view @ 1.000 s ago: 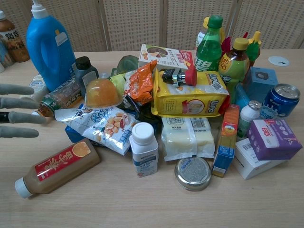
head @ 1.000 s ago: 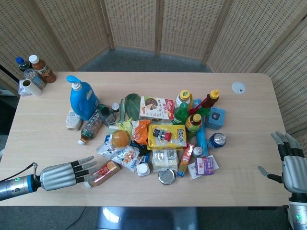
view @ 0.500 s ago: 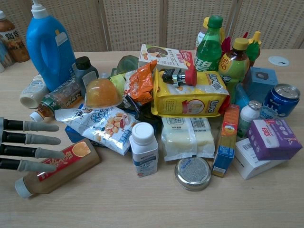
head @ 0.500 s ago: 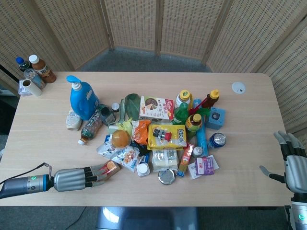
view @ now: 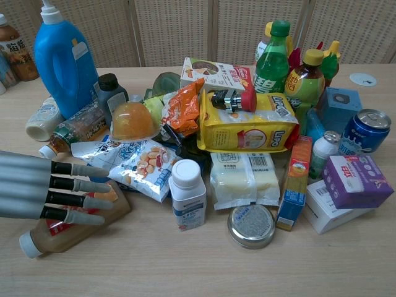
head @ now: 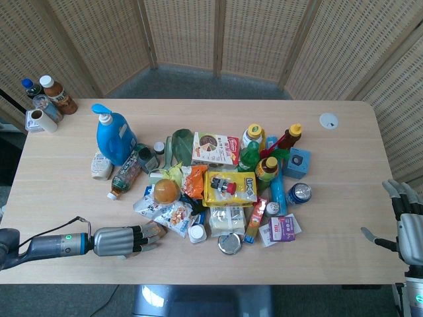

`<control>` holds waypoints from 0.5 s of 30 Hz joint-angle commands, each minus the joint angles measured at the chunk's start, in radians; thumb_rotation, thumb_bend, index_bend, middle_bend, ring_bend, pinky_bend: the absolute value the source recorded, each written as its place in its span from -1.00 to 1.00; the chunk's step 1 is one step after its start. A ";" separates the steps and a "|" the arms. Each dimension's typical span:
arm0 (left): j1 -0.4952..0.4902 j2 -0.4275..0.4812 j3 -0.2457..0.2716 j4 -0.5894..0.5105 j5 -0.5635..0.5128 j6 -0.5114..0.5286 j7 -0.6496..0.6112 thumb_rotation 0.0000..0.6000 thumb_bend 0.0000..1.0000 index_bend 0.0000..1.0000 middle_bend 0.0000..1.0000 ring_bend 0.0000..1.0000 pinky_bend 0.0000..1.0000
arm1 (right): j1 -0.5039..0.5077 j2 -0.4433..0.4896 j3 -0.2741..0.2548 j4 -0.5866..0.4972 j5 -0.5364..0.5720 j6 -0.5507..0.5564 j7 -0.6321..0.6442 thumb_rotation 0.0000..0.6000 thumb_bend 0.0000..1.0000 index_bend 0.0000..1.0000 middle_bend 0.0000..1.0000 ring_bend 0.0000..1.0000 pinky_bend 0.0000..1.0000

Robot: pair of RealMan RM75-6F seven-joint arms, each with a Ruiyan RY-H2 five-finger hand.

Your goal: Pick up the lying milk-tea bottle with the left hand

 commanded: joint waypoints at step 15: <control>-0.036 -0.048 0.036 -0.021 -0.050 -0.057 0.055 1.00 -0.96 -0.78 -0.99 -1.00 -0.91 | -0.002 0.007 0.003 0.001 0.002 0.000 0.019 1.00 -1.00 -1.00 -1.00 -1.00 -1.00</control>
